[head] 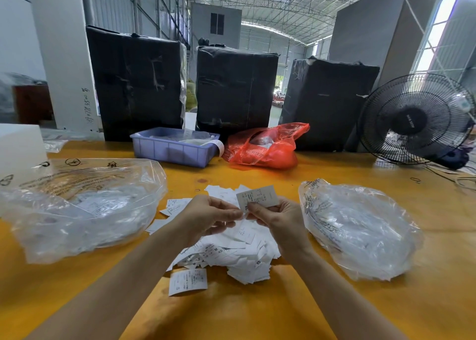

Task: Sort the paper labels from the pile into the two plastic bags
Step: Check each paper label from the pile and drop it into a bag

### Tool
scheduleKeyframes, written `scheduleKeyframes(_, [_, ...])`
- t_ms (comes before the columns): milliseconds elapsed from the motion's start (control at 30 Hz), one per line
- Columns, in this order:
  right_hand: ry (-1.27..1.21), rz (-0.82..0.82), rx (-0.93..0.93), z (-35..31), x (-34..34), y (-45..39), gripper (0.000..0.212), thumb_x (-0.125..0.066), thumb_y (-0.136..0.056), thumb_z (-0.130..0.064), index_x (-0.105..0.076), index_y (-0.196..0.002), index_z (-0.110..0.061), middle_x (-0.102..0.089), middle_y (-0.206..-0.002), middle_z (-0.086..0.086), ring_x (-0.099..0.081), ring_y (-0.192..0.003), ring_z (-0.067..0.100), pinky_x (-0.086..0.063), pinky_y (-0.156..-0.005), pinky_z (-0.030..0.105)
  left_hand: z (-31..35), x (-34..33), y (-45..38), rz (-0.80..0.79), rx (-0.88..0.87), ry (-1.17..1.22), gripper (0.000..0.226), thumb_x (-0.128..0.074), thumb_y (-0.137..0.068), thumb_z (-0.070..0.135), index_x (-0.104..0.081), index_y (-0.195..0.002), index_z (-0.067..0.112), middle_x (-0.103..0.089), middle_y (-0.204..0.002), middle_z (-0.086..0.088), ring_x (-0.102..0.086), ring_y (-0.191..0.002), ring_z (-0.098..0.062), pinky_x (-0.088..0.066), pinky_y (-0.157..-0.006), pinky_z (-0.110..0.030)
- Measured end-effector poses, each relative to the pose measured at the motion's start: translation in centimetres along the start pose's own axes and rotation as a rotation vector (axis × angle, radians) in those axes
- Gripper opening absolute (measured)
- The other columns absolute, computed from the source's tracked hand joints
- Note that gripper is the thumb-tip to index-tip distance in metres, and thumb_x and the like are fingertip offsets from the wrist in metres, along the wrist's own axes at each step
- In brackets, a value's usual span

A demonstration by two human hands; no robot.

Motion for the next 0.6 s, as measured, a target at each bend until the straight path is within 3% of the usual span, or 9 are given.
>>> scheduleKeyframes(167, [-0.022,-0.086,-0.147,1.1,-0.8,0.1,0.009,-0.069,-0.08,-0.002,-0.069,-0.083,-0.011,-0.072,-0.073,0.008,-0.07,-0.066,0.017,-0.048,-0.062,0.024,0.2,0.6,-0.1,0.047,-0.031,0.031,0.008,-0.078,-0.072,0.007,-0.072,-0.076,0.005,-0.069,-0.061,-0.002,-0.062,-0.052,-0.006,-0.049,-0.052,-0.016])
scheduleKeyframes(400, [0.052,-0.234,-0.343,3.0,-1.3,0.7,0.014,-0.072,-0.078,-0.006,-0.07,-0.091,-0.008,-0.073,-0.079,0.006,-0.069,-0.07,0.015,-0.049,-0.062,0.021,0.6,0.8,-0.3,0.067,-0.083,-0.061,0.006,-0.079,-0.072,0.009,-0.073,-0.074,0.008,-0.069,-0.061,-0.003,-0.061,-0.056,-0.008,-0.047,-0.06,-0.022])
scheduleKeyframes(533, [0.111,-0.315,-0.381,3.5,-1.6,1.0,0.01,-0.075,-0.076,-0.007,-0.071,-0.085,-0.01,-0.07,-0.072,0.003,-0.065,-0.064,0.012,-0.05,-0.059,0.019,0.1,-0.1,-0.4,0.025,-0.069,-0.104,0.007,-0.079,-0.073,0.012,-0.073,-0.074,0.008,-0.069,-0.062,0.0,-0.059,-0.05,-0.002,-0.046,-0.055,-0.018])
scheduleKeyframes(600, [0.096,-0.282,-0.349,3.3,-1.4,0.8,0.016,-0.074,-0.077,-0.005,-0.069,-0.092,-0.004,-0.068,-0.074,0.007,-0.063,-0.062,0.013,-0.051,-0.058,0.019,-0.1,-0.2,-0.5,0.033,-0.069,-0.081,0.008,-0.078,-0.074,0.013,-0.073,-0.075,0.007,-0.069,-0.062,0.0,-0.06,-0.051,-0.003,-0.047,-0.054,-0.018])
Point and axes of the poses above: each hand's wrist, its own y-axis away from the middle knuckle, its own x-axis out of the back of the hand, z = x × y, the point moved 10 cm from there along -y, towards the middle knuckle
